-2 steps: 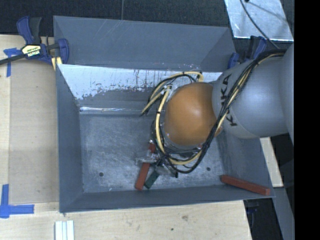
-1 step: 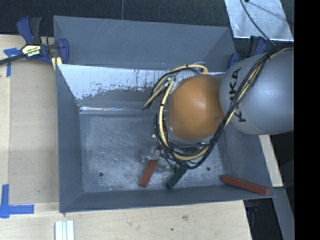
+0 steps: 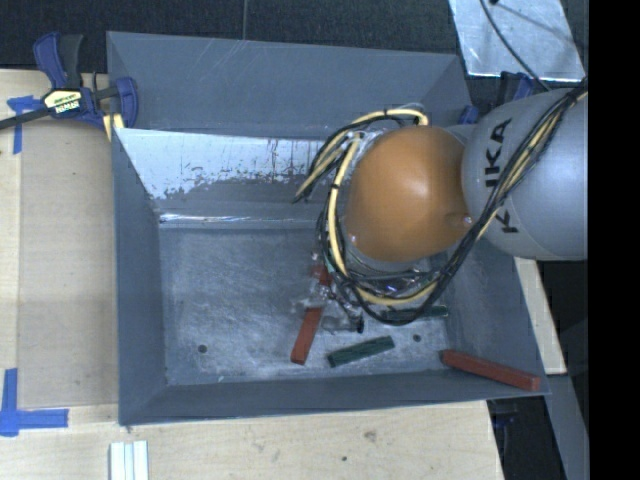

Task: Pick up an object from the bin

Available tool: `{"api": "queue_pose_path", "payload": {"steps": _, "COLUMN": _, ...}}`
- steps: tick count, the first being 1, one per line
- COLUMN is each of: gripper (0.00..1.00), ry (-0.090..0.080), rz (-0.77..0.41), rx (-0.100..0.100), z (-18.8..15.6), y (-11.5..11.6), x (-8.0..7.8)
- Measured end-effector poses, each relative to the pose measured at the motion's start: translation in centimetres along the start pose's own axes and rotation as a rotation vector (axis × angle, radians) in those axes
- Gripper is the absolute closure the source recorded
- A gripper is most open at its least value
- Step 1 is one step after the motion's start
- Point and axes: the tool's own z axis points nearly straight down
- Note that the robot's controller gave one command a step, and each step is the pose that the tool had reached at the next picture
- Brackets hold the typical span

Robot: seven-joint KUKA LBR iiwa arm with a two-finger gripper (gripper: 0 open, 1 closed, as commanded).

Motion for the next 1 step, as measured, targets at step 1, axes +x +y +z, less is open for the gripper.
{"api": "queue_pose_path", "payload": {"steps": 1, "gripper": 1.0, "ry": 0.001, "rz": 0.004, "rx": -0.001, "z": -2.07, "y": -0.11, "x": -0.07}}
